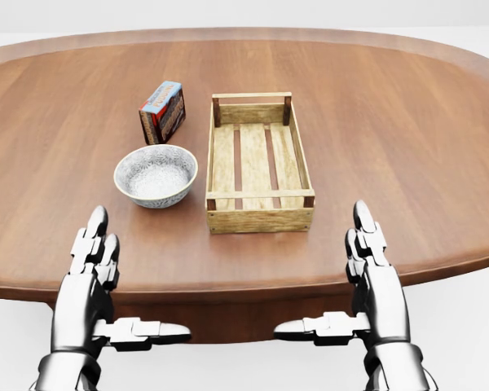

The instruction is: Pick up the bowl on the left and put it in the tray.

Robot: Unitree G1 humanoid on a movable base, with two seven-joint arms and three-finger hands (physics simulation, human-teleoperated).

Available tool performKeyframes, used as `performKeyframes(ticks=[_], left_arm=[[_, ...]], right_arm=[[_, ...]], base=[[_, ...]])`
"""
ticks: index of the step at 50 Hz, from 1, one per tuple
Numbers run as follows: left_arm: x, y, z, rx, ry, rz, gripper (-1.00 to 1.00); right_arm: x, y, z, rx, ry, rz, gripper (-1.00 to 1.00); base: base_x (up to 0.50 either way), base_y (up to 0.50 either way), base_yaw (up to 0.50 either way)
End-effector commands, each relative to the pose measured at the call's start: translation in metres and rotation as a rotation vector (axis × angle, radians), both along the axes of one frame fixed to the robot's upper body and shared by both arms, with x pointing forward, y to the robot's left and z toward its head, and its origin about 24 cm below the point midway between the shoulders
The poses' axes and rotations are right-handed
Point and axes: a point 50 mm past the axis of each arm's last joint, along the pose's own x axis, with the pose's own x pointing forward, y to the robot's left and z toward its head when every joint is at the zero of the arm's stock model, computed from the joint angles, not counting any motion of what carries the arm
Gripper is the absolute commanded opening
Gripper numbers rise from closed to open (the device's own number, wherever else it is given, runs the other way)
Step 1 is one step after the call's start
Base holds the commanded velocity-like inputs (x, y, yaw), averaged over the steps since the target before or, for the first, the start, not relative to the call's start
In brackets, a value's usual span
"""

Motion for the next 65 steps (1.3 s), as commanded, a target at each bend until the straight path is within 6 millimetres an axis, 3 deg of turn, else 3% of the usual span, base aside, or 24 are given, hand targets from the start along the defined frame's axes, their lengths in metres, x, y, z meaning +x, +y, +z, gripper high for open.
performKeyframes(ticks=[1, 22, 33, 50, 65], left_arm=[[0.001, 0.011, 0.009, -0.011, -0.033, 0.001, 1.00], [0.011, 0.044, 0.046, -0.086, -0.136, 0.089, 1.00], [0.018, 0.067, 0.062, -0.097, -0.195, 0.158, 1.00], [0.020, 0.089, 0.074, -0.107, -0.230, 0.222, 1.00], [0.017, 0.096, 0.077, -0.107, -0.244, 0.243, 1.00]], right_arm=[[-0.001, -0.012, 0.010, -0.026, -0.017, -0.014, 1.00], [0.001, -0.019, 0.041, -0.048, -0.123, -0.041, 1.00], [-0.002, -0.020, 0.085, -0.090, -0.306, -0.041, 1.00], [-0.032, -0.018, 0.145, -0.169, -0.588, -0.034, 1.00], [-0.037, -0.011, 0.150, -0.188, -0.618, -0.009, 1.00]], base=[[0.00, 0.00, 0.00], [0.00, 0.00, 0.00], [0.00, 0.00, 0.00], [0.00, 0.00, 0.00], [0.00, 0.13, 0.00]])
